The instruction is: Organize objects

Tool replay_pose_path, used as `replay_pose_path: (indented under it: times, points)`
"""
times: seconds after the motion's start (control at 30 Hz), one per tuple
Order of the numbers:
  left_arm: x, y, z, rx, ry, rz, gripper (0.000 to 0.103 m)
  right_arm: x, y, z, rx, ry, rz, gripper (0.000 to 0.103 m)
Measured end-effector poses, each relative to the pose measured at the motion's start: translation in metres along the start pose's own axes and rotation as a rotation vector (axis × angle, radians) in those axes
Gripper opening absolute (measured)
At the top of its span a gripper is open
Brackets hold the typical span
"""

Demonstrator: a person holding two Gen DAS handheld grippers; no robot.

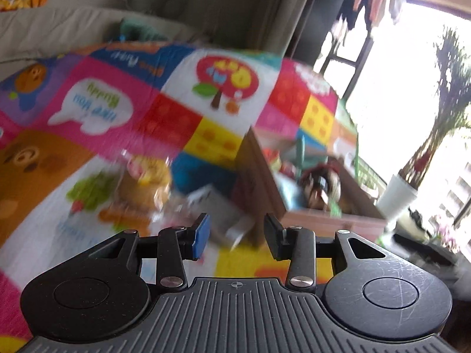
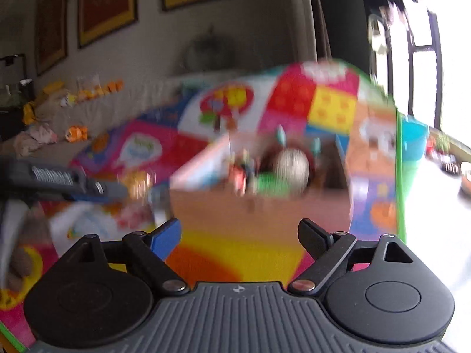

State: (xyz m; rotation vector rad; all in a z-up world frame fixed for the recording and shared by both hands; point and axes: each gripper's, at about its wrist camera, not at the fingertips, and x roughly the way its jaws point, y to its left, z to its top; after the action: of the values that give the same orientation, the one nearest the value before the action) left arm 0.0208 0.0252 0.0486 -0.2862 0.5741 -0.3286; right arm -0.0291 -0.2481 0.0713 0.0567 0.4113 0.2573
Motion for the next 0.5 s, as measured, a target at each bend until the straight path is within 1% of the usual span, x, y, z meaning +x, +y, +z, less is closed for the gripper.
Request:
replay_pose_path:
  times: [0.03,0.1,0.17,0.23,0.27,0.33,0.37,0.43,0.47,0.5]
  points:
    - [0.003,0.001,-0.002,-0.005,-0.029,-0.016,0.044,0.004,-0.006,0.017,0.006,-0.006,0.006,0.087]
    - [0.008,0.004,-0.006,0.001,-0.052,-0.02,0.044,0.027,-0.02,0.056,0.028,0.007,0.001,0.087]
    - [0.011,0.011,-0.012,0.001,-0.046,-0.026,0.044,0.061,-0.03,0.087,0.04,0.063,-0.028,0.078]
    - [0.011,0.025,-0.019,-0.03,-0.05,-0.054,0.044,0.102,-0.039,0.113,0.089,0.162,-0.04,0.052]
    - [0.009,0.033,-0.022,-0.055,-0.059,-0.076,0.044,0.126,-0.043,0.125,0.121,0.207,-0.037,0.047]
    - [0.005,0.044,-0.027,-0.086,-0.082,-0.112,0.044,0.163,-0.046,0.137,0.126,0.24,-0.067,0.037]
    - [0.004,0.049,-0.029,-0.102,-0.09,-0.13,0.044,0.182,-0.045,0.14,0.115,0.256,-0.096,0.034]
    - [-0.001,0.056,-0.029,-0.138,-0.108,-0.184,0.044,0.216,-0.045,0.141,0.107,0.306,-0.138,0.02]
    - [-0.002,0.058,-0.029,-0.148,-0.118,-0.203,0.044,0.233,-0.046,0.139,0.12,0.339,-0.158,0.016]
    - [-0.003,0.06,-0.029,-0.158,-0.119,-0.212,0.044,0.242,-0.049,0.136,0.132,0.357,-0.17,0.01]
